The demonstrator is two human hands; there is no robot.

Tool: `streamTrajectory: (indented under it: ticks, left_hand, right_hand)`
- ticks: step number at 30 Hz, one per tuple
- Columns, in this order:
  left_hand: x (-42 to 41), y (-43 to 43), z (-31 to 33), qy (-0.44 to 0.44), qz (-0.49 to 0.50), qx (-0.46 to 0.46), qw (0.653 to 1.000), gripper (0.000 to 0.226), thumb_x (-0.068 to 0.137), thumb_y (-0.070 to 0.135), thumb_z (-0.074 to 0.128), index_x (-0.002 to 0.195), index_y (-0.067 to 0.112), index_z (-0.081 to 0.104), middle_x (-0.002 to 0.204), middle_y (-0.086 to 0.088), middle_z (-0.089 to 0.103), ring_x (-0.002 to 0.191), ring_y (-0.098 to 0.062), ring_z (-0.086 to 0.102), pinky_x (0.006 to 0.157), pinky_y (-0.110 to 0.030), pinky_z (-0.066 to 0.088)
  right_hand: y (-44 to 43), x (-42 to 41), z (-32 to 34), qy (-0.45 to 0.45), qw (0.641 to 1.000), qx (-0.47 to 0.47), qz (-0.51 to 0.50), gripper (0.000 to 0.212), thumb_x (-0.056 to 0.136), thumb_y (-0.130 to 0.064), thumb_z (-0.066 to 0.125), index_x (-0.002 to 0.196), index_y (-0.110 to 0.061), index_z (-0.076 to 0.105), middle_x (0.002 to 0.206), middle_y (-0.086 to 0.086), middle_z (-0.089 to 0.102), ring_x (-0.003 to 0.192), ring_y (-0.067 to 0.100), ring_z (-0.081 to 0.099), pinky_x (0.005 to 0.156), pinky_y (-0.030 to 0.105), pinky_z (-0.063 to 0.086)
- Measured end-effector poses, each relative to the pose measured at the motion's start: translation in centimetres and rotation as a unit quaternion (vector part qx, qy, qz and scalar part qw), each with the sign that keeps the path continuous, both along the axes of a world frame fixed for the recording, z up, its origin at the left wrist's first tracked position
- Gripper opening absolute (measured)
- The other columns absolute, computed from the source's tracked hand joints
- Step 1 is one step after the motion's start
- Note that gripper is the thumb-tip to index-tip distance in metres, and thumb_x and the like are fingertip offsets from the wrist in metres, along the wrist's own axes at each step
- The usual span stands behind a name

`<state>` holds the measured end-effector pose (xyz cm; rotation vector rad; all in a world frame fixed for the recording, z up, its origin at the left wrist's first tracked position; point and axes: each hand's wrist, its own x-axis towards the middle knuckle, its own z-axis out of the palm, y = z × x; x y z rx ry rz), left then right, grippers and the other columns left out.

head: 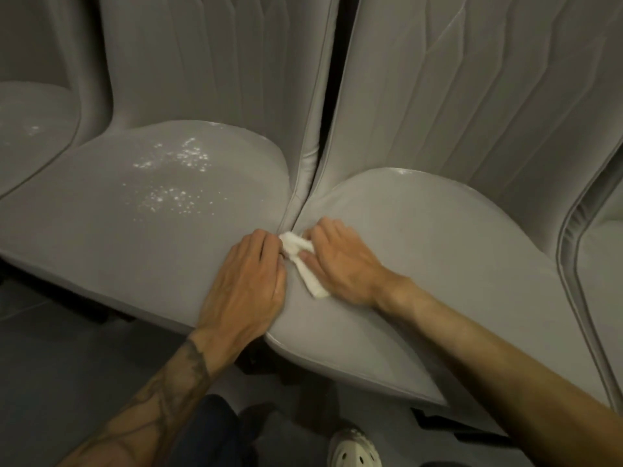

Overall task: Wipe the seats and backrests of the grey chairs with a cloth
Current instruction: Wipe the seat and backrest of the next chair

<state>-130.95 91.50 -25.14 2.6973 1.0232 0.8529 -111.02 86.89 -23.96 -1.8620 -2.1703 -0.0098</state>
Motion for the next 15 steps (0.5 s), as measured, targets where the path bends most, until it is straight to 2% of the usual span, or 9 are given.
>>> streamTrajectory:
  ticks: [2, 5, 7, 8, 10, 13, 15]
  left_hand:
    - [-0.2, -0.2, -0.1, 0.001, 0.004, 0.003, 1.0, 0.018, 0.103, 0.013, 0.035, 0.092, 0.014, 0.05, 0.087, 0.0, 0.041, 0.074, -0.015, 0.037, 0.071, -0.031, 0.03]
    - [-0.1, -0.3, 0.3, 0.013, 0.024, -0.002, 1.0, 0.013, 0.103, 0.01, 0.041, 0.095, 0.013, 0.052, 0.088, -0.003, 0.045, 0.076, -0.015, 0.038, 0.072, -0.03, 0.031]
    - [0.0, -0.4, 0.5, 0.008, 0.027, -0.011, 1.0, 0.013, 0.104, 0.01, 0.043, 0.099, 0.011, 0.054, 0.091, -0.005, 0.049, 0.077, -0.016, 0.041, 0.073, -0.03, 0.033]
    - [0.0, -0.4, 0.5, -0.001, 0.028, -0.023, 0.999, 0.013, 0.105, 0.01, 0.043, 0.1, 0.01, 0.055, 0.092, -0.005, 0.049, 0.078, -0.016, 0.042, 0.073, -0.028, 0.032]
    - [-0.1, -0.3, 0.7, -0.042, 0.029, -0.072, 0.996, 0.016, 0.106, 0.014, 0.042, 0.103, 0.009, 0.056, 0.095, -0.005, 0.05, 0.081, -0.017, 0.045, 0.073, -0.026, 0.031]
    - [-0.2, -0.2, 1.1, -0.088, 0.025, -0.131, 0.987, 0.027, 0.109, 0.025, 0.033, 0.104, 0.01, 0.056, 0.099, -0.004, 0.05, 0.085, -0.016, 0.045, 0.075, -0.029, 0.037]
    - [-0.3, -0.3, 1.3, -0.084, 0.021, -0.131, 0.988, 0.034, 0.108, 0.031, 0.029, 0.104, 0.01, 0.056, 0.1, -0.005, 0.051, 0.087, -0.018, 0.046, 0.078, -0.034, 0.041]
  right_hand:
    - [-0.3, 1.2, 0.2, -0.007, 1.0, -0.015, 0.018, 0.037, 0.105, -0.043, 0.036, 0.114, -0.013, 0.054, 0.108, 0.01, 0.052, 0.093, 0.028, 0.048, 0.082, 0.041, 0.039]
    - [3.6, 3.4, 1.7, -0.045, 0.991, -0.058, -0.109, 0.039, 0.107, -0.039, 0.037, 0.121, -0.005, 0.051, 0.121, 0.018, 0.051, 0.109, 0.036, 0.049, 0.094, 0.047, 0.037]
    - [5.0, 2.9, 2.1, -0.064, 0.982, -0.07, -0.164, 0.04, 0.107, -0.038, 0.033, 0.123, -0.003, 0.049, 0.127, 0.02, 0.049, 0.114, 0.037, 0.047, 0.096, 0.047, 0.035]
    - [4.5, 2.0, 2.0, -0.062, 0.984, -0.066, -0.15, 0.04, 0.107, -0.038, 0.033, 0.122, -0.004, 0.049, 0.126, 0.019, 0.049, 0.113, 0.036, 0.047, 0.095, 0.047, 0.035]
    - [1.3, -0.6, 1.4, -0.034, 0.997, -0.034, -0.061, 0.037, 0.107, -0.039, 0.034, 0.117, -0.007, 0.051, 0.118, 0.015, 0.05, 0.104, 0.033, 0.048, 0.09, 0.044, 0.036]
    - [-5.2, -3.2, 1.5, 0.019, 0.996, -0.039, 0.077, 0.032, 0.107, -0.043, 0.035, 0.117, -0.017, 0.051, 0.109, 0.002, 0.048, 0.091, 0.018, 0.043, 0.082, 0.033, 0.034]
    - [-5.8, -2.3, 1.9, 0.007, 0.995, -0.058, 0.079, 0.032, 0.107, -0.044, 0.035, 0.12, -0.019, 0.05, 0.111, 0.0, 0.047, 0.092, 0.015, 0.042, 0.083, 0.031, 0.034]
